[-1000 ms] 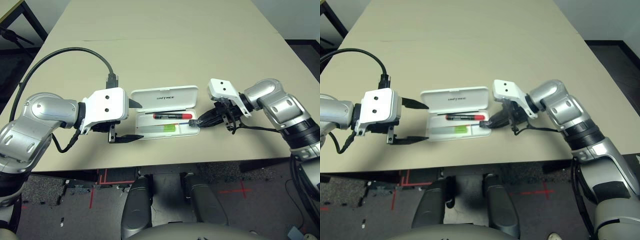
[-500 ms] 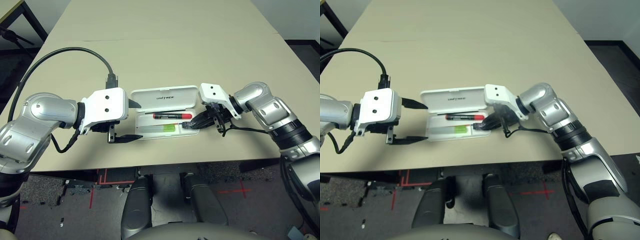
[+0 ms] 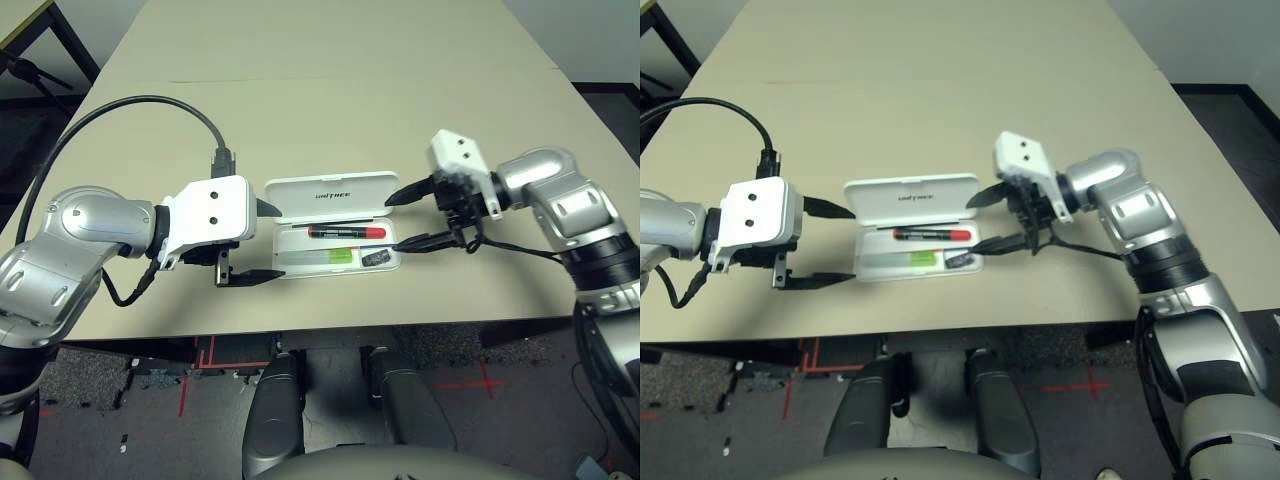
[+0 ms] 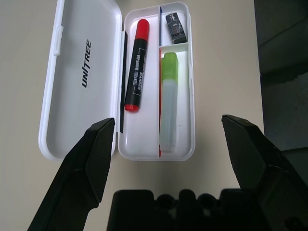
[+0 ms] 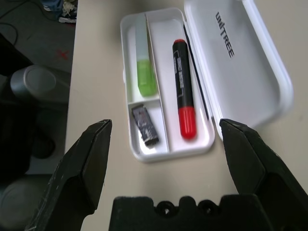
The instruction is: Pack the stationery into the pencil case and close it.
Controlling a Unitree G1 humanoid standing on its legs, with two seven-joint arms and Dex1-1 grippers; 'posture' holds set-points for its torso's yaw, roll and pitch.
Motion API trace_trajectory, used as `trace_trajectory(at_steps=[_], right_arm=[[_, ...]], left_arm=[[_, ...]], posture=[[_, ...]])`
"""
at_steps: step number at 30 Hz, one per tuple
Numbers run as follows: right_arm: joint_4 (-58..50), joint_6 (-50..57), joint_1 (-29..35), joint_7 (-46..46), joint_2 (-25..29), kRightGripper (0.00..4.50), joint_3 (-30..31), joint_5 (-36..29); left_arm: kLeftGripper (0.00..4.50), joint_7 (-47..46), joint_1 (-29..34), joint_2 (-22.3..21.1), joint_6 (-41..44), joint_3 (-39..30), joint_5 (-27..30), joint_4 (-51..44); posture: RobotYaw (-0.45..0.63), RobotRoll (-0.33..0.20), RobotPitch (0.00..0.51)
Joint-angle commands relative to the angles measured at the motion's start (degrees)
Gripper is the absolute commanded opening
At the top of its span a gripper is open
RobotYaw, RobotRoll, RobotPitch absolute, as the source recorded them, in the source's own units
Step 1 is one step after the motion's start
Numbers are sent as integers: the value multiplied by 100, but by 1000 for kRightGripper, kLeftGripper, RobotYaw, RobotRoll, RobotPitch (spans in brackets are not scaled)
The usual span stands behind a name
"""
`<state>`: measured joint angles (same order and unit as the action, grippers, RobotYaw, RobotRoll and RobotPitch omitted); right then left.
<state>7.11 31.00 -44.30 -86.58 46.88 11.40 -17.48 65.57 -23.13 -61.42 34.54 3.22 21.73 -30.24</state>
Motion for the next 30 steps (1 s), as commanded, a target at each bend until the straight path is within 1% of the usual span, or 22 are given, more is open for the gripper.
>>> trace_trajectory(at_steps=[1,3,7,10,13,19,26,30], right_arm=[[-137,391,201,-200,489,4480,-368,-298],[-150,468,302,-231,703,4480,-485,-395],[-89,504,608,-253,1165,4480,-937,-595],[-164,672,719,-217,1388,4480,-1182,-768],[-221,690,939,-259,1568,4480,-1293,-850],[-271,619,1213,-243,1725,4480,-1354,-905],[-317,604,1194,-139,1644,4480,-1268,-912],[-318,590,1113,-129,1596,4500,-1180,-894]], left_arm=[[4500,43,99,-93,-97,-60,-68,176],[4500,50,106,-110,-131,-74,-78,250],[4500,60,81,-108,-173,-89,-111,501],[4500,123,84,-144,-220,-88,-126,722],[4500,126,46,-134,-284,-92,-187,992],[4500,-76,-82,-79,-228,-9,-472,1515],[4500,-419,-258,109,91,30,-690,1871],[3107,-741,-441,277,251,33,-872,2220]], posture=[[-10,0,152],[-16,0,152],[-29,0,152],[-38,0,154],[-42,0,156],[-47,0,158],[-48,0,162],[-45,0,163]])
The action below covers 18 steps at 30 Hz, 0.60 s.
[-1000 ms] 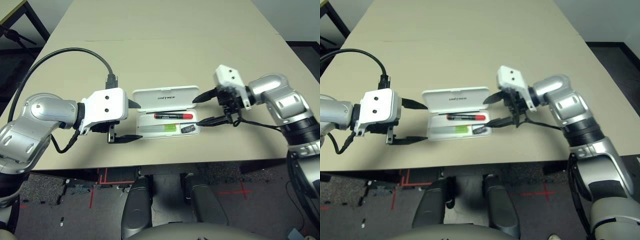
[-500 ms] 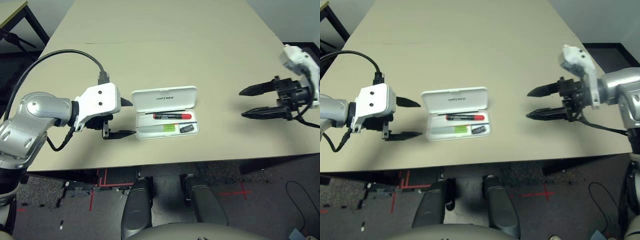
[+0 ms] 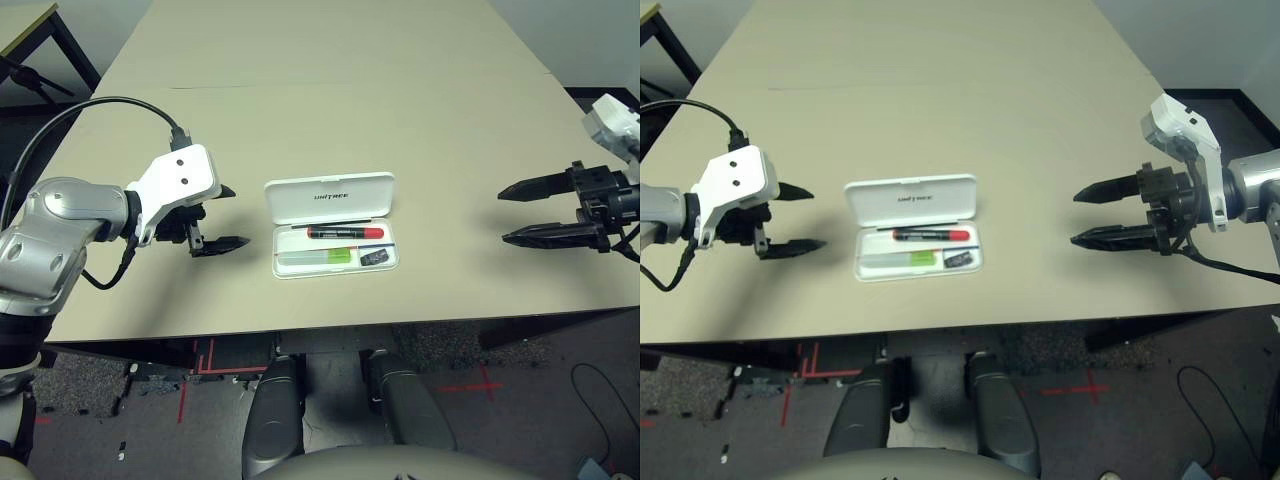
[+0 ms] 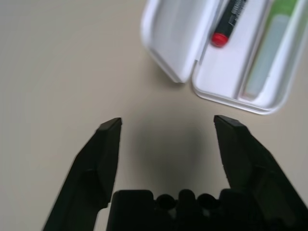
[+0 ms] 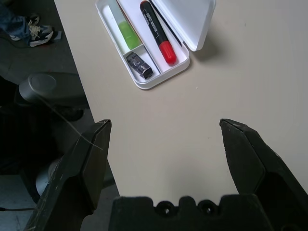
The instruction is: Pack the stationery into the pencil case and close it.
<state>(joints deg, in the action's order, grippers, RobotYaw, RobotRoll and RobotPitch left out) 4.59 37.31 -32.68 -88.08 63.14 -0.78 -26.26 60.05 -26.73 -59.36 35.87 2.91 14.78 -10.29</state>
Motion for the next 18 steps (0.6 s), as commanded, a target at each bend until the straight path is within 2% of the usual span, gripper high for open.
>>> trace_trajectory(at_steps=[1,5,8,18], right_arm=[[-68,-39,-65,20,-41,4500,53,-12],[-89,-35,-98,12,-78,4500,99,-2],[-99,-50,-108,2,-96,4500,124,15],[-397,107,-3,31,-135,4500,147,-94]], left_arm=[[2743,-268,-106,112,137,72,-228,302],[1047,-666,-276,370,172,152,-501,733],[24,-989,-475,626,215,262,-744,1055],[24,-1599,-953,1684,-133,524,-1149,1760]], posture=[[-42,0,165],[-40,0,166],[-41,0,167],[-58,0,198]])
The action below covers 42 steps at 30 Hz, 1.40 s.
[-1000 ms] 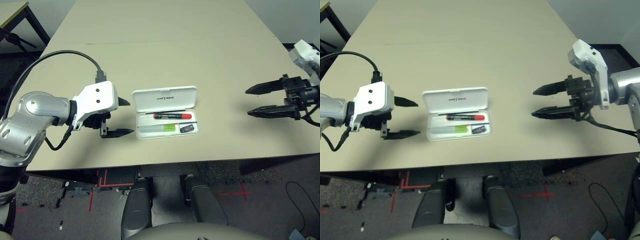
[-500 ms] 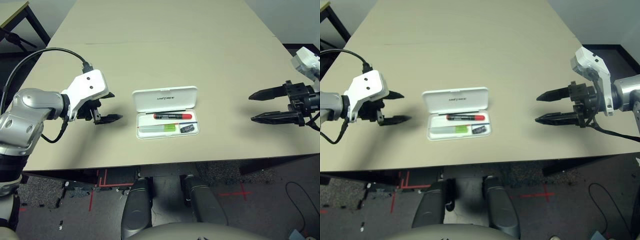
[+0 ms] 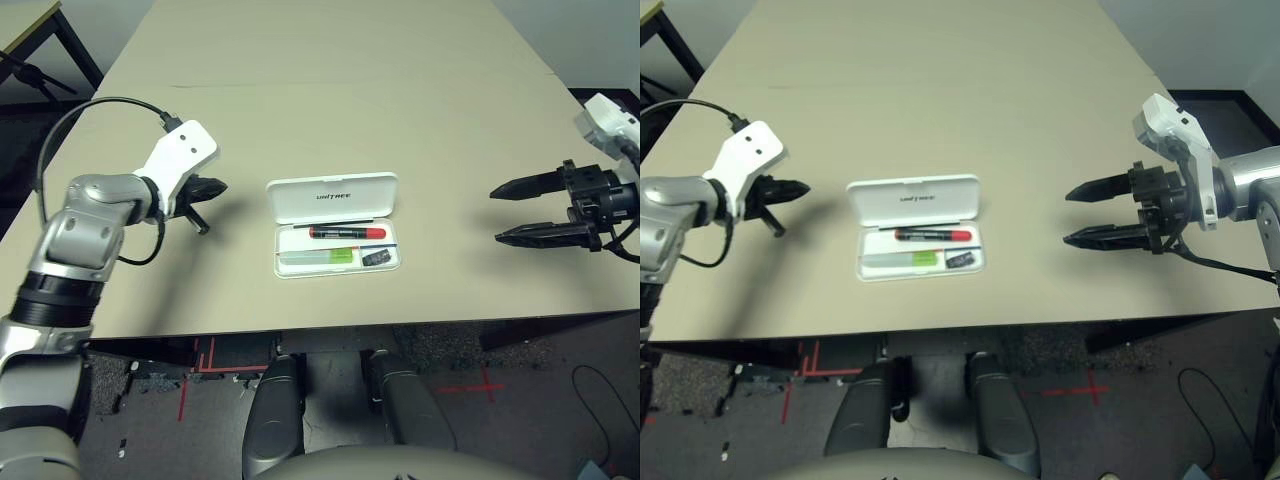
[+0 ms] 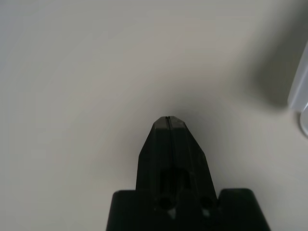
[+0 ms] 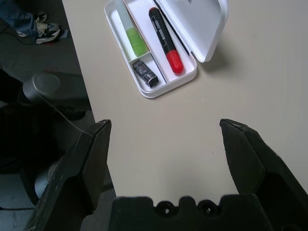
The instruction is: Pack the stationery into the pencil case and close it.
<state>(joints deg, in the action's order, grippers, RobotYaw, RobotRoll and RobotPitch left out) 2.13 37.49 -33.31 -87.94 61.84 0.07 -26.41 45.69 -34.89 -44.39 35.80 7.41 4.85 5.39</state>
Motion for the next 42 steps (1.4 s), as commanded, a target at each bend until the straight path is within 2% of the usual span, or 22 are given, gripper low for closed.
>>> trace_trajectory(at_steps=[1,7,14,28,42], right_arm=[[-186,113,79,18,-3,4500,57,-92],[-306,178,153,33,-2,4500,69,-118],[-324,171,163,58,-12,4500,113,-115],[-238,59,102,69,-93,4500,259,-22],[-256,-47,150,60,-119,4500,413,65]], left_arm=[[24,-200,-176,263,-153,82,-179,240],[24,-224,-331,616,-390,153,-243,456],[24,134,-242,732,-188,155,-31,1],[24,1267,415,467,227,459,569,-1555],[24,1523,779,322,235,814,610,-2058]], posture=[[-59,0,200],[-62,0,209],[-61,0,210],[-50,0,211],[-52,0,211]])
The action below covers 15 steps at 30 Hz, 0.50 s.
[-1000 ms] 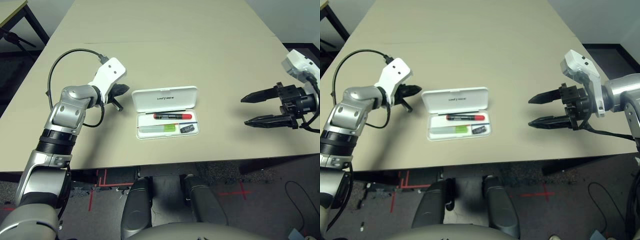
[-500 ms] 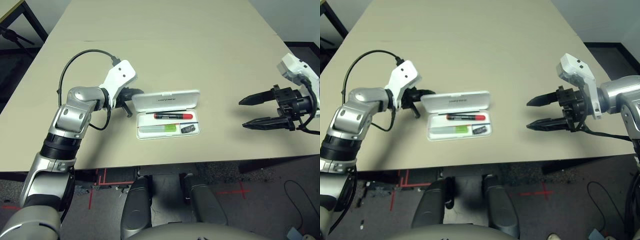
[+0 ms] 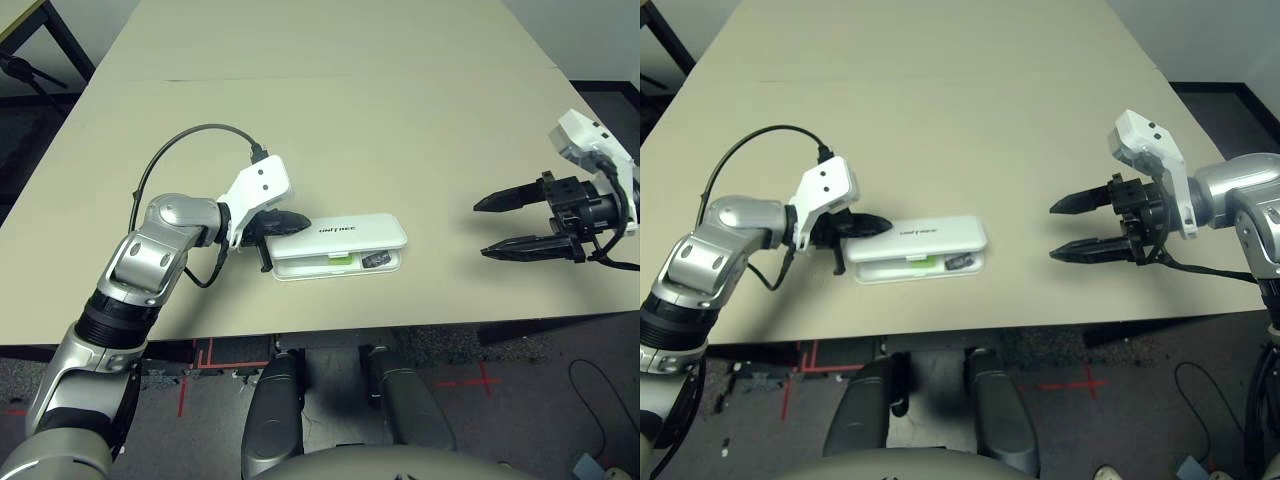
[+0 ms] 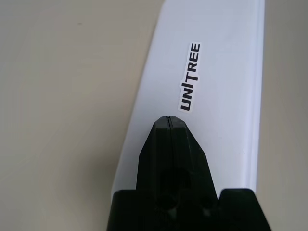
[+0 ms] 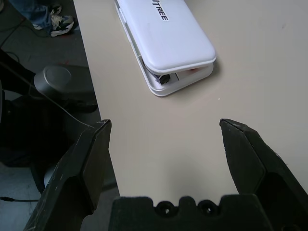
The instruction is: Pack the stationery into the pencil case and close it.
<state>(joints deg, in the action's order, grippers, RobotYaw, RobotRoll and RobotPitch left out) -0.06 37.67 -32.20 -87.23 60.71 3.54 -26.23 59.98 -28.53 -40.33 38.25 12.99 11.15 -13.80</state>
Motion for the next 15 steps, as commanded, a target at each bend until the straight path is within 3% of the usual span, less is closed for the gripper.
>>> trace_trajectory(at_steps=[1,15], right_arm=[[-35,-70,35,-10,-8,4500,79,48],[-64,-133,18,26,-168,4500,199,153]], left_arm=[[24,93,171,-98,-25,294,-35,-157],[24,61,422,-306,-326,717,-401,-5]], posture=[[-52,0,211],[-52,0,210]])
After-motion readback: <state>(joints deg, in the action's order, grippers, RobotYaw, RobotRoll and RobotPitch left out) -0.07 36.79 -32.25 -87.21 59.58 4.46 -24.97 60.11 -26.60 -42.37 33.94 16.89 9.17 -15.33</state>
